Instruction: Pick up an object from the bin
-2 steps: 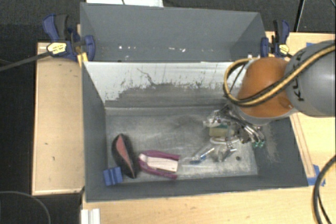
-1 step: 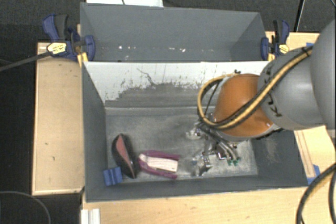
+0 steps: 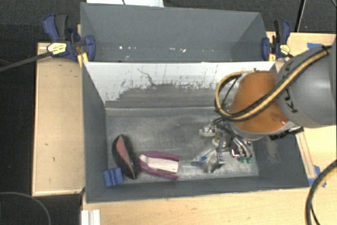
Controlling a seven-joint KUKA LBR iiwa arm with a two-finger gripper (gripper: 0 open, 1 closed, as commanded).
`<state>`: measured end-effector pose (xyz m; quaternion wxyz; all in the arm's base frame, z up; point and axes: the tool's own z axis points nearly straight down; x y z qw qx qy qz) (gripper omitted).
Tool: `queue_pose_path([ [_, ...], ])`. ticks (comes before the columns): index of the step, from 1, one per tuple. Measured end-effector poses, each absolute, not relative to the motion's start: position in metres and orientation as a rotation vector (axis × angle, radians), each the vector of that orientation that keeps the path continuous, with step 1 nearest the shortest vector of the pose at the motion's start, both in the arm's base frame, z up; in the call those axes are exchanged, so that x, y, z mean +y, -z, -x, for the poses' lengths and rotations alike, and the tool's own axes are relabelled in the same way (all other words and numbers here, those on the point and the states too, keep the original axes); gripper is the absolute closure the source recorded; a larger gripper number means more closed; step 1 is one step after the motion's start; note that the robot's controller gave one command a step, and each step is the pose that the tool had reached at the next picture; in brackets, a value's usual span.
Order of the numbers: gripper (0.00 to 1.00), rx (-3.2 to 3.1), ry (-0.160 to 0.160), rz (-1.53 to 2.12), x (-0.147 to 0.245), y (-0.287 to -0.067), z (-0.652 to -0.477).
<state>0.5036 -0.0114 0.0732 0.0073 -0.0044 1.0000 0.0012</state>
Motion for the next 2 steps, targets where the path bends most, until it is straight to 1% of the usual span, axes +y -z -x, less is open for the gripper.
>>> queue_pose_path([
  [1, 0.0, 3.131, -0.002, -0.035, -0.0502, -0.0728, -0.4848],
  [2, 0.0, 3.134, -0.001, -0.032, -0.0495, -0.0742, -0.4865],
])
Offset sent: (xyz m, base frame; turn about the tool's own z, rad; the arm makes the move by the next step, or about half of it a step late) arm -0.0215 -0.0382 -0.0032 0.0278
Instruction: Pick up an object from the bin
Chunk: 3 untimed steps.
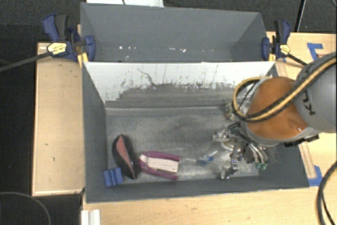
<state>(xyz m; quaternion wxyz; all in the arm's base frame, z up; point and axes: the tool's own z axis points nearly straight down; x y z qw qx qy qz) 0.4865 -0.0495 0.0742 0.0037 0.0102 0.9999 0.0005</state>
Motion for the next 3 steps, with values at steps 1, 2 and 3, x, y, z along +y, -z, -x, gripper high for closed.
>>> queue_pose_path([
  [1, 1.0, 3.127, 0.0, -0.032, -0.05, -0.076, -0.489],
  [2, 1.0, 3.136, 0.0, -0.03, -0.05, -0.087, -0.489],
  [3, 1.0, 3.135, 0.0, -0.029, -0.05, -0.116, -0.491],
])
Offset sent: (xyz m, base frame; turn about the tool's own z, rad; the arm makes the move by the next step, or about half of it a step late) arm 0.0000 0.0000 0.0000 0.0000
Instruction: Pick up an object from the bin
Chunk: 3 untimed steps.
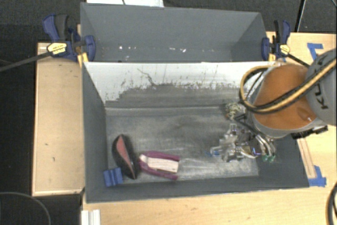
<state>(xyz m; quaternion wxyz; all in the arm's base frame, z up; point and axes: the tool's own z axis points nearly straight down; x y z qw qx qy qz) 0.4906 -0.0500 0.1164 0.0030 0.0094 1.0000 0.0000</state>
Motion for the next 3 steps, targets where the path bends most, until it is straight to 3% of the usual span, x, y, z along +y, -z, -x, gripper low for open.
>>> queue_pose_path([
  [2, 1.0, 3.135, 0.001, -0.03, -0.05, -0.168, -0.493],
  [3, 1.0, 3.134, 0.001, -0.032, -0.05, -0.18, -0.494],
])
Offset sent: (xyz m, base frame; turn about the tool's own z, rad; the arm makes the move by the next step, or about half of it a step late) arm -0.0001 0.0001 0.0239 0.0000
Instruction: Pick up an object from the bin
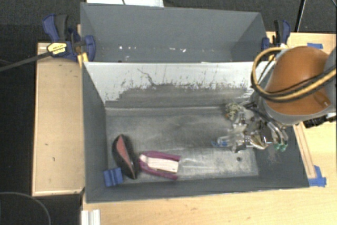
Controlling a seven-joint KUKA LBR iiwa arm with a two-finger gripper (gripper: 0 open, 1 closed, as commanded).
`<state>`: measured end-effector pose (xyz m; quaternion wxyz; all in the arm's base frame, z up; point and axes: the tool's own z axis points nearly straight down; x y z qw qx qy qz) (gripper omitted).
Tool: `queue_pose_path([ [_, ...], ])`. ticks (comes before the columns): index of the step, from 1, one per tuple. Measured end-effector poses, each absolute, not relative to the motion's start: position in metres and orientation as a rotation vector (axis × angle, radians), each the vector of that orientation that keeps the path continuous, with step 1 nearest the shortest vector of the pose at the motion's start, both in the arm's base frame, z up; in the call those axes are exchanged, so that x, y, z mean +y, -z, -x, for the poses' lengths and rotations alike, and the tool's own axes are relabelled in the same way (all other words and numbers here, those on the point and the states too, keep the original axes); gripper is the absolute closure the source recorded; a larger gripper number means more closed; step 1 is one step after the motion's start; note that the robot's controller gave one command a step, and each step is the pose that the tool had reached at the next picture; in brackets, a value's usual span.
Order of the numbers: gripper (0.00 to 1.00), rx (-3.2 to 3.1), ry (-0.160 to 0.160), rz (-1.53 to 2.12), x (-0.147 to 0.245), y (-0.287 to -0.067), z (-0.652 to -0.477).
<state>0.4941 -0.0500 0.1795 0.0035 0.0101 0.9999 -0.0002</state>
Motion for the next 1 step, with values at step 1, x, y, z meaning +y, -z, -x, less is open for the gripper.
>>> queue_pose_path([
  [1, 1.0, 3.133, 0.001, -0.033, -0.0501, -0.1907, -0.4954],
])
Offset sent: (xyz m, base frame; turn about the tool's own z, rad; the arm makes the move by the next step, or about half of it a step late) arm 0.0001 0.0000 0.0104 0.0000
